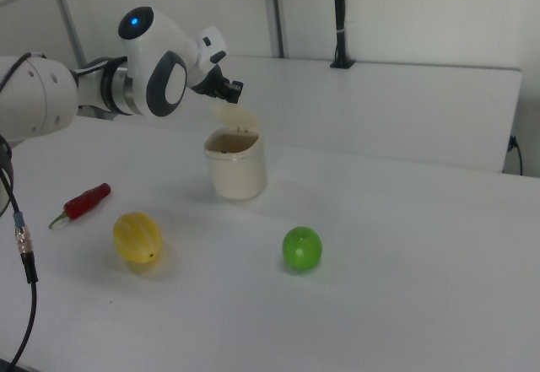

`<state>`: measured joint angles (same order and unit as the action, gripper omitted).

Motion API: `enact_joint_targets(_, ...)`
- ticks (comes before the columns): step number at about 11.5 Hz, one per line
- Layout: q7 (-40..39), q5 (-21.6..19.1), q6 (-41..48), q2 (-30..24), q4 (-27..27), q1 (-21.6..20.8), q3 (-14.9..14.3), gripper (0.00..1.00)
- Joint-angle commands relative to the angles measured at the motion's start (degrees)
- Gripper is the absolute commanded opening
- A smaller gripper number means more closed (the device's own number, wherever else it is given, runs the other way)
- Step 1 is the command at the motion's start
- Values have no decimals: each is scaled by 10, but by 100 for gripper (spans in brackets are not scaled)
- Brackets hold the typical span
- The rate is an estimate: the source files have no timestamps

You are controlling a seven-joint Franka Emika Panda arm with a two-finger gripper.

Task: Close garbage bin
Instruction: 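Lower the gripper against the raised lid, pushing it toward the bin opening, then press the lid down onto the bin rim with the gripper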

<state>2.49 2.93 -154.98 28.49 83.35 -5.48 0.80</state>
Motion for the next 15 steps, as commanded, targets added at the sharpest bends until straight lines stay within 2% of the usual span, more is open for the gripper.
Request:
enact_joint_targets(1,-12,-4,55,-26,16,-5,-4,0)
enact_joint_targets(9,-13,1,150,-25,24,-6,-4,0)
enact_joint_targets(15,-22,1,160,-7,40,-7,-4,0)
